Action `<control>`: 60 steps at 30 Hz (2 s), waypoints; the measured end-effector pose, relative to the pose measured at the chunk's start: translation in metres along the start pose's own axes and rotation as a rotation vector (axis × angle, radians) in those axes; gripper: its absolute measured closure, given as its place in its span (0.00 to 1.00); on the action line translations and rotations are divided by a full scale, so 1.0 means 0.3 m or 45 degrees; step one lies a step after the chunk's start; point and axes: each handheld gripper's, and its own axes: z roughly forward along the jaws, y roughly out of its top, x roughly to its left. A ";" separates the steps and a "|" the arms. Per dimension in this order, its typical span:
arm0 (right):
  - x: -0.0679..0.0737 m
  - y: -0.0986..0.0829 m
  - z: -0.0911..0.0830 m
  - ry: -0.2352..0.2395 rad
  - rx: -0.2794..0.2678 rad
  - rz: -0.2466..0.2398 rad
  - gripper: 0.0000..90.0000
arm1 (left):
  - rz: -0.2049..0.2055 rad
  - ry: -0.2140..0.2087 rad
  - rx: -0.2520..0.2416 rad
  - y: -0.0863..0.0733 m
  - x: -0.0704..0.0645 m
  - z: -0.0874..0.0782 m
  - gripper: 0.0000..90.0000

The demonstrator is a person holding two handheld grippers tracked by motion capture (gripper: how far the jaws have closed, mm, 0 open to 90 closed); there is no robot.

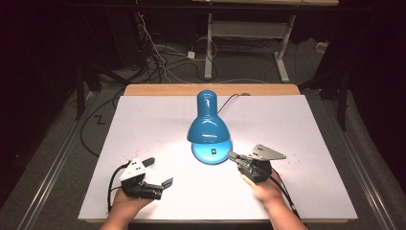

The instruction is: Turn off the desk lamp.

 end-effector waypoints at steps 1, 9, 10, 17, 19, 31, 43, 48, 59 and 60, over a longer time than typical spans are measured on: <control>0.000 0.000 0.000 0.000 0.000 0.000 1.00 | 0.007 0.008 -0.005 0.000 0.001 0.000 0.00; 0.000 0.016 0.063 0.024 0.021 0.005 1.00 | 0.027 0.007 0.012 -0.001 0.003 0.008 0.00; -0.001 0.018 0.069 0.028 0.023 0.012 1.00 | 0.001 -0.032 0.040 0.003 0.009 0.007 0.00; -0.003 0.025 0.121 0.042 0.056 0.023 1.00 | -0.018 -0.057 0.067 0.009 0.009 0.012 0.00; -0.003 0.025 0.136 0.046 0.066 0.028 1.00 | 0.000 -0.029 0.057 0.007 0.005 0.011 0.00; -0.013 0.034 0.200 0.063 0.109 0.053 1.00 | 0.018 -0.008 0.032 0.000 0.005 0.004 0.00; -0.022 0.025 0.229 0.055 0.136 0.072 1.00 | 0.024 -0.006 0.028 0.000 0.005 0.003 0.00; -0.023 0.024 0.229 0.053 0.135 0.071 1.00 | 0.023 -0.008 0.030 0.000 0.005 0.005 0.00; -0.024 0.023 0.230 0.060 0.132 0.077 1.00 | 0.020 -0.011 0.033 0.000 0.005 0.006 0.00; -0.025 0.023 0.230 0.062 0.134 0.074 1.00 | 0.020 -0.011 0.032 0.000 0.005 0.005 0.00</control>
